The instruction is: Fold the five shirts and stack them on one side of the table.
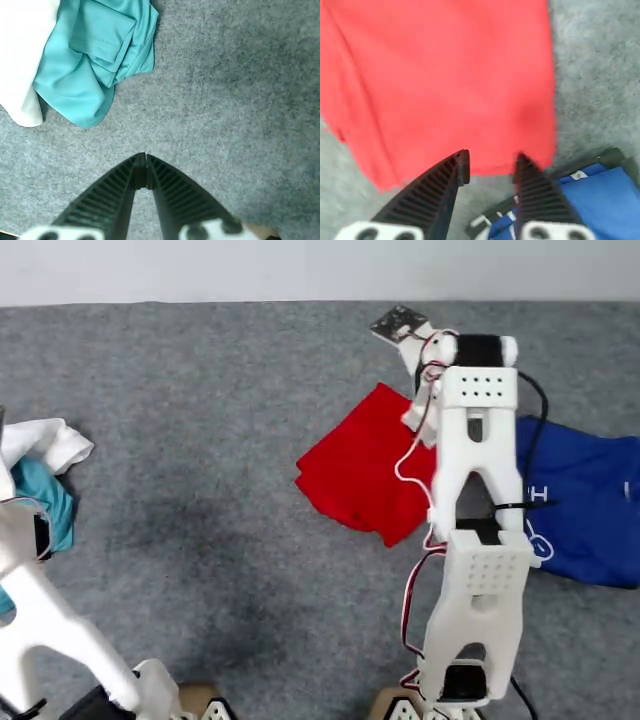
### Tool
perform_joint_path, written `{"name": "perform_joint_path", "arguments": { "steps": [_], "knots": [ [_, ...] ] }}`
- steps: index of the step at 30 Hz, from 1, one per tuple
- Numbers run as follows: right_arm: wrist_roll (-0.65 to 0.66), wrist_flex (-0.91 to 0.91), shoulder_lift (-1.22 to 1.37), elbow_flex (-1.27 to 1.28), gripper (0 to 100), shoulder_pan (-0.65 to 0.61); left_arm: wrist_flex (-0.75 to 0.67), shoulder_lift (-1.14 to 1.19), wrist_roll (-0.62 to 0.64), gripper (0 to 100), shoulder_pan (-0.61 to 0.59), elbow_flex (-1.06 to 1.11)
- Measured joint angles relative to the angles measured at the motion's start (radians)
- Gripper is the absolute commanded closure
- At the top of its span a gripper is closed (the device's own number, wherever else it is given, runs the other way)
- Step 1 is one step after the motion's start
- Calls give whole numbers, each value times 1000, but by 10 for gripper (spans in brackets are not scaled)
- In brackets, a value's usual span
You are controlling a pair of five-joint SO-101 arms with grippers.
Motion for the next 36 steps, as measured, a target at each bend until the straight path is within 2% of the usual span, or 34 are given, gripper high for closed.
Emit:
{"name": "perform_joint_path", "arguments": {
  "steps": [4,13,22,32,36],
  "knots": [
    [-143,0,-15,28,989,-21,0,0,0,995,0,0],
    [-367,0,-34,338,990,-121,0,-3,0,995,0,0],
    [-448,-17,-21,425,990,-293,0,-3,0,995,0,0],
    [-463,-35,52,425,990,-305,0,-3,0,995,0,0],
    [-463,-5,-29,425,990,-304,0,-3,0,995,0,0]
  ]
}}
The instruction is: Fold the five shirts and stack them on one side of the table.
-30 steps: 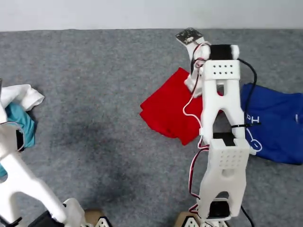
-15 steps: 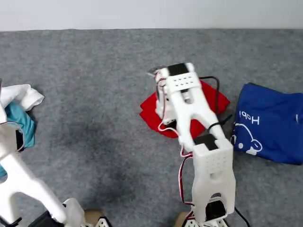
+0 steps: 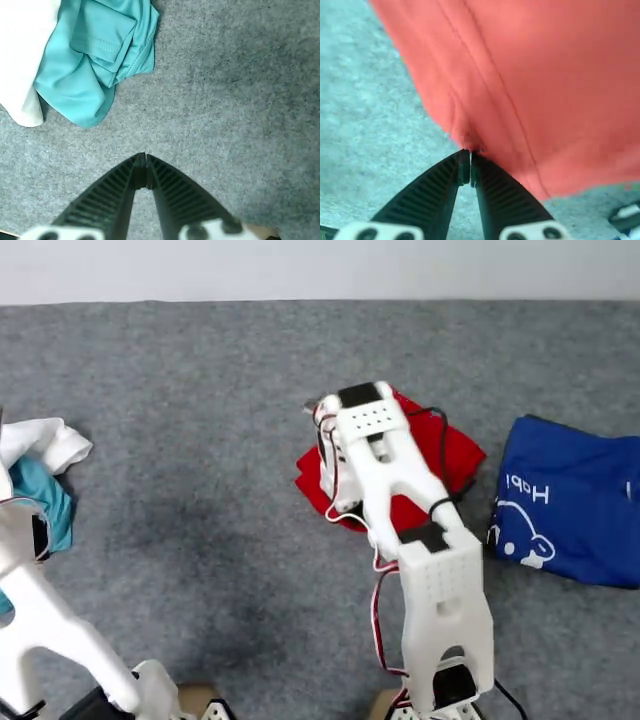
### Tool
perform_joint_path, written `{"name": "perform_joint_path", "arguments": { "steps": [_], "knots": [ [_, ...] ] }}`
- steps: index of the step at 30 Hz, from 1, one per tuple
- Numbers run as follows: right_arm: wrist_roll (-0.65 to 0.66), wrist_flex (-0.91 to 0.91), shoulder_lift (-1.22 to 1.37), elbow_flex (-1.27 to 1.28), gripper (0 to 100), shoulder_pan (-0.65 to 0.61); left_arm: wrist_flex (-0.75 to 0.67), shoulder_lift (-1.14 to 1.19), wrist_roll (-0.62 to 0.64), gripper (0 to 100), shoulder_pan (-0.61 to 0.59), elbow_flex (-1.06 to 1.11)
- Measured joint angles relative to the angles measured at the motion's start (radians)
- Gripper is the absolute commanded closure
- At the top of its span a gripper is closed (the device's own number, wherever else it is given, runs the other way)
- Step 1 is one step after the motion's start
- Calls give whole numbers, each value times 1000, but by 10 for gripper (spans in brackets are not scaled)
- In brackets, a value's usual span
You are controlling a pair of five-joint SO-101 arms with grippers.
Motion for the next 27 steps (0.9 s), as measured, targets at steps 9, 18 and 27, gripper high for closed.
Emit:
{"name": "perform_joint_path", "arguments": {
  "steps": [9,18,27],
  "knots": [
    [48,2,-172,0,990,15,0,0,0,995,0,0],
    [48,-103,38,0,990,138,0,0,0,995,0,0],
    [43,-68,92,0,990,32,0,0,0,995,0,0]
  ]
}}
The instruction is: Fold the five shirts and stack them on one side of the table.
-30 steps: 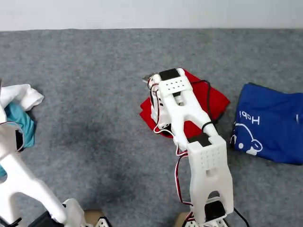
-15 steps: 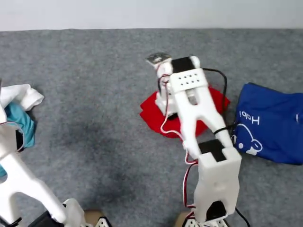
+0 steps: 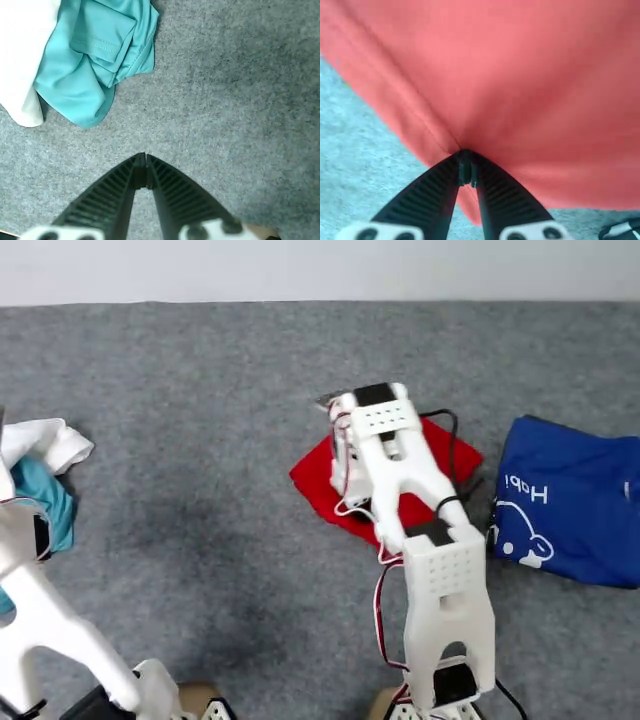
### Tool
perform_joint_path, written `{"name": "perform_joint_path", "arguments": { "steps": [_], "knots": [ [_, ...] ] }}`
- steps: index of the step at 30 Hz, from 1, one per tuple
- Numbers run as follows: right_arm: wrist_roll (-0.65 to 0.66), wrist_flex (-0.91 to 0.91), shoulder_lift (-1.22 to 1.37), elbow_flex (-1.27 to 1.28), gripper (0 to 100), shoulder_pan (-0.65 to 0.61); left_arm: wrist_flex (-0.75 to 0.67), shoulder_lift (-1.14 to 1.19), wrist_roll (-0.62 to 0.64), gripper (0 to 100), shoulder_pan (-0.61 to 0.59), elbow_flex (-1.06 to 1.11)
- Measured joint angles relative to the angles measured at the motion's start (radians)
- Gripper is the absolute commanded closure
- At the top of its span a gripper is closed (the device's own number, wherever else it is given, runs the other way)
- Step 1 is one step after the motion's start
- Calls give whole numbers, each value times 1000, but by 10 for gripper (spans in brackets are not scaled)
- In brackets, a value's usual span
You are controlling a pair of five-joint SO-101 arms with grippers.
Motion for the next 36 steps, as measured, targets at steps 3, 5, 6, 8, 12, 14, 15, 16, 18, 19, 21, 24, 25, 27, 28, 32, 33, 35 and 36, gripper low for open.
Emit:
{"name": "perform_joint_path", "arguments": {
  "steps": [3,5,6,8,12,14,15,16,18,19,21,24,25,27,28,32,33,35,36],
  "knots": [
    [-17,0,0,0,990,-9,0,0,0,995,0,0],
    [-20,0,-2,0,990,-9,0,0,0,995,0,0],
    [-20,0,-11,0,990,-9,0,0,0,995,0,0],
    [-20,2,-40,0,990,-9,0,0,0,995,0,0],
    [-35,34,-137,0,990,-9,0,0,0,995,0,0],
    [-75,40,-198,0,990,-2,0,0,0,995,0,0],
    [-100,41,-227,0,990,2,0,0,0,995,0,0],
    [-123,41,-253,0,990,2,0,0,0,995,0,0],
    [-169,41,-295,0,990,0,0,0,0,995,0,0],
    [-198,41,-308,0,990,0,0,0,0,995,0,0],
    [-275,41,-322,0,988,2,0,0,0,995,0,0],
    [-443,40,-321,0,944,20,0,0,0,995,0,0],
    [-511,26,-313,0,916,32,0,0,0,995,0,0],
    [-660,5,-282,0,850,58,0,0,0,995,0,0],
    [-736,-9,-262,0,806,71,0,0,0,995,0,0],
    [-944,-68,-204,0,619,98,0,0,0,995,43,0],
    [-967,-81,-192,0,586,97,0,0,0,995,60,0],
    [-1020,-118,-173,0,549,95,0,0,0,995,97,0],
    [-1043,-140,-167,0,548,95,0,0,0,995,110,0]
  ]
}}
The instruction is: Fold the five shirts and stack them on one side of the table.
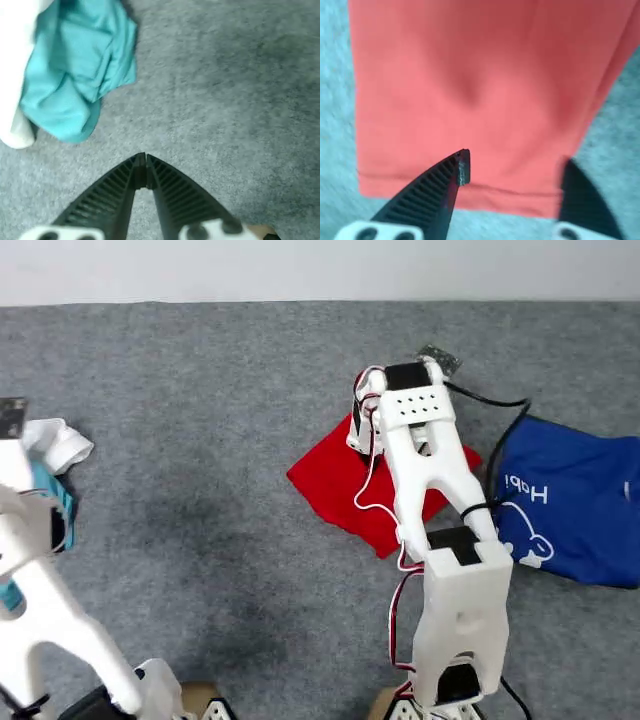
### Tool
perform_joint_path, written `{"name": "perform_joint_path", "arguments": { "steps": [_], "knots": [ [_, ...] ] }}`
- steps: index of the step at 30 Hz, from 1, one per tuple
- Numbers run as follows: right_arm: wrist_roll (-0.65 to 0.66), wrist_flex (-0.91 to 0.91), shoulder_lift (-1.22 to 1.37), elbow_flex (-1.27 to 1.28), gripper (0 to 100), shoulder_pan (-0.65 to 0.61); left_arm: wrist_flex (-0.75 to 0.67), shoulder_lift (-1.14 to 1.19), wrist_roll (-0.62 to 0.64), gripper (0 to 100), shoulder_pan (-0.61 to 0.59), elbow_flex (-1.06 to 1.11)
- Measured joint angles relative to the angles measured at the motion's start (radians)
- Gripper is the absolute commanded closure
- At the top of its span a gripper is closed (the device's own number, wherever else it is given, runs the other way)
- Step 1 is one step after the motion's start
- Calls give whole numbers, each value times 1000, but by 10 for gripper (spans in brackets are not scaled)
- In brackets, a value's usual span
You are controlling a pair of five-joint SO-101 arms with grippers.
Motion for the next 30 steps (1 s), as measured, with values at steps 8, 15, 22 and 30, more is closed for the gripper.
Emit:
{"name": "perform_joint_path", "arguments": {
  "steps": [8,15,22,30],
  "knots": [
    [-52,-153,46,0,548,32,0,0,0,995,40,0],
    [-44,-193,100,0,548,114,0,0,0,995,40,0],
    [-44,-195,160,0,548,112,0,0,26,995,46,0],
    [-44,-253,221,-2,550,104,0,0,35,995,44,0]
  ]
}}
